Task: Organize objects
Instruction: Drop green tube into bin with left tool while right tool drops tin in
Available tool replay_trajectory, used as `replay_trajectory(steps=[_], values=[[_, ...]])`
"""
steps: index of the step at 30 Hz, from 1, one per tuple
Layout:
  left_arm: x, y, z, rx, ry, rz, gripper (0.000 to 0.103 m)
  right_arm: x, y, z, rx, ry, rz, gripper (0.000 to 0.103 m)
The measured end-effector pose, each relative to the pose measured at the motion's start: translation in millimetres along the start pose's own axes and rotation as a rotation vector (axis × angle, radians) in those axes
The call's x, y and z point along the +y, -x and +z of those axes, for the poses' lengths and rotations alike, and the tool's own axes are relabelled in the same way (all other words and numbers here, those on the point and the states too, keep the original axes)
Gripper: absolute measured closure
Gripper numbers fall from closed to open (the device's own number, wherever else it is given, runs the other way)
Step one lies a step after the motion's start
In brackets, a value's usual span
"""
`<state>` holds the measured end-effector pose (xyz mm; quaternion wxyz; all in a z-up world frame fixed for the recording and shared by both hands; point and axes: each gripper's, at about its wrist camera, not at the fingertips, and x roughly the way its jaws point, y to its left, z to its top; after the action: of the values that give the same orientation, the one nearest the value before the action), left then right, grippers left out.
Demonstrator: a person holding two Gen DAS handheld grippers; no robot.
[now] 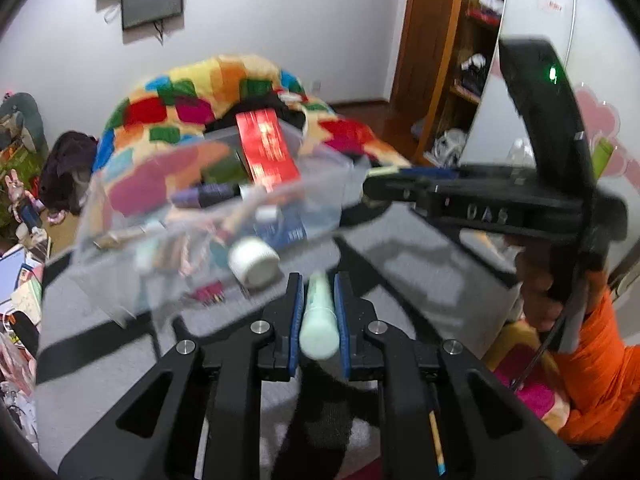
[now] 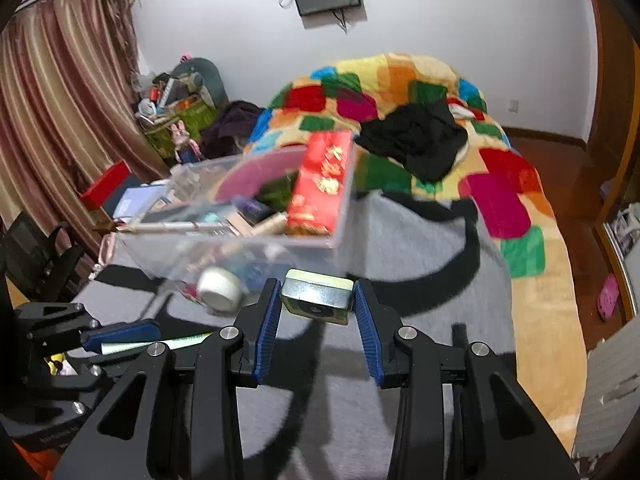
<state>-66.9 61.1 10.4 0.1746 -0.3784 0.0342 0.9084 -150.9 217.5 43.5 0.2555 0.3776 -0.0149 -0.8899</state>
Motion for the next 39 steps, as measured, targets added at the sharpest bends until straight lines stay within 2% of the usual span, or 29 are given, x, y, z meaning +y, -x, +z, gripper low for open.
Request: replay_trajectory(steps=[10, 15, 18, 26, 32, 35, 37, 39], values=[[27, 39, 44, -0.178, 0.059, 0.053, 0.088, 23, 2, 34, -0.078, 0.04, -0.002, 0.069], [54, 44, 67, -0.236, 0.121, 0.079, 0.088, 28, -13, 48, -0.075, 0.037, 0.0, 0.069], [68, 37, 77, -0.253, 0.143, 0.13, 0.088, 29, -28, 53, -0.052, 0.03, -0.001, 0.069], [100, 2, 80, -0.219, 0.207, 0.214, 0.088, 27, -67, 55, 0.027, 0.019, -0.029, 0.069], [108, -20, 72, -0.154, 0.229, 0.192, 0.088, 32, -79, 48, 0.069, 0.045, -0.023, 0.069], [110, -29, 67, -0.112, 0.244, 0.157, 0.088, 36, -78, 47, 0.069, 0.066, -0.023, 0.068], [110, -29, 65, -0.103, 0.253, 0.151, 0.088, 38, -76, 47, 0.068, 0.074, -0.024, 0.064], [108, -25, 63, -0.102, 0.251, 0.141, 0.088, 40, -68, 46, 0.045, 0.075, -0.022, 0.051]])
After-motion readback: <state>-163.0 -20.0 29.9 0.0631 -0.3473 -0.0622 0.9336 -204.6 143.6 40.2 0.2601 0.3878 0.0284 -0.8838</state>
